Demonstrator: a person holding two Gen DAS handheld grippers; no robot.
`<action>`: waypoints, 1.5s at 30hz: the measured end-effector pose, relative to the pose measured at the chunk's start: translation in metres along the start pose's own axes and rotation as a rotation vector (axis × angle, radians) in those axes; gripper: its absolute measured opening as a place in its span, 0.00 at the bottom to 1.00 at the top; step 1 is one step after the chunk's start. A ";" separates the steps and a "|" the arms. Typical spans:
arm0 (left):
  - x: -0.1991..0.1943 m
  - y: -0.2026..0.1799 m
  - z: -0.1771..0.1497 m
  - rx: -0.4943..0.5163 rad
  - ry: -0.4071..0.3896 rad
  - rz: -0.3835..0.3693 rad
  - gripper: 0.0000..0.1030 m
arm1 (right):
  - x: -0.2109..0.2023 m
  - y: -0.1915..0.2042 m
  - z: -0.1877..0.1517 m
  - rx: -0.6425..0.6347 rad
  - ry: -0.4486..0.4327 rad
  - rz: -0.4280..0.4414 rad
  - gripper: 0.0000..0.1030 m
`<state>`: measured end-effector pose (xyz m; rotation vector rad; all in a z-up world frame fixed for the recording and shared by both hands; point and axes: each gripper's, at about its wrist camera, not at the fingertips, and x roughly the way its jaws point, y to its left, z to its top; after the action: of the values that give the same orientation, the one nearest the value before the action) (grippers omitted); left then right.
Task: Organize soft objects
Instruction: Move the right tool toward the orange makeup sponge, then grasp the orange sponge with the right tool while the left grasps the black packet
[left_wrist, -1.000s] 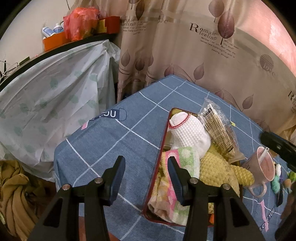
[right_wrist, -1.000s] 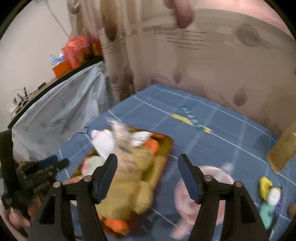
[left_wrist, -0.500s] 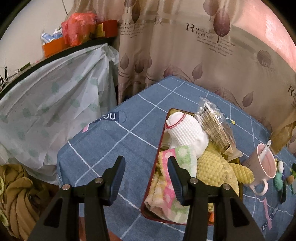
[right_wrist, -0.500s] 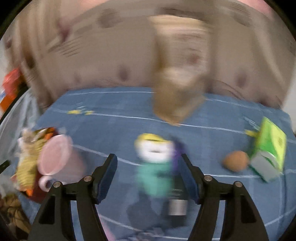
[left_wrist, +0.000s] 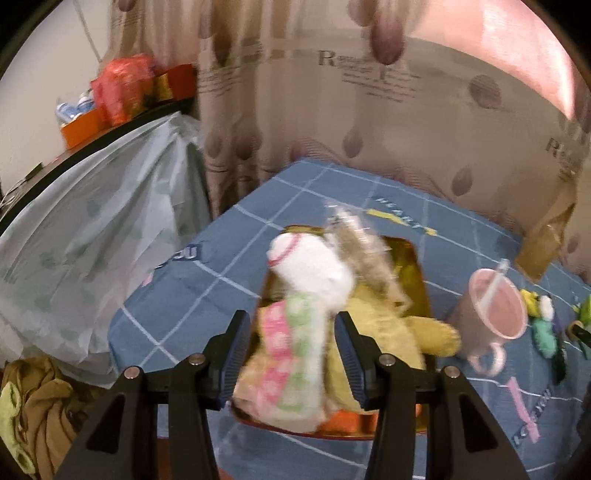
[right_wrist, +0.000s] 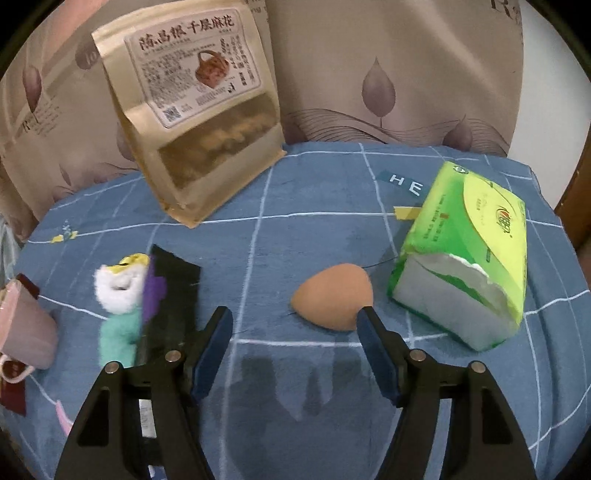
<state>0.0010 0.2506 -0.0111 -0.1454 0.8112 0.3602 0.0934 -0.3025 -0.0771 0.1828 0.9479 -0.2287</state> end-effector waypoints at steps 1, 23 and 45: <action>-0.002 -0.006 0.001 0.010 -0.001 -0.006 0.47 | 0.001 -0.001 0.000 -0.011 -0.009 -0.014 0.70; 0.001 -0.147 -0.004 0.252 0.064 -0.183 0.47 | 0.034 -0.037 0.017 0.044 -0.020 0.048 0.62; 0.010 -0.318 -0.036 0.430 0.245 -0.530 0.47 | -0.009 -0.051 -0.023 0.047 -0.046 0.121 0.41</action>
<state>0.0998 -0.0519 -0.0466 0.0025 1.0365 -0.3395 0.0562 -0.3443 -0.0856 0.2758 0.8828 -0.1431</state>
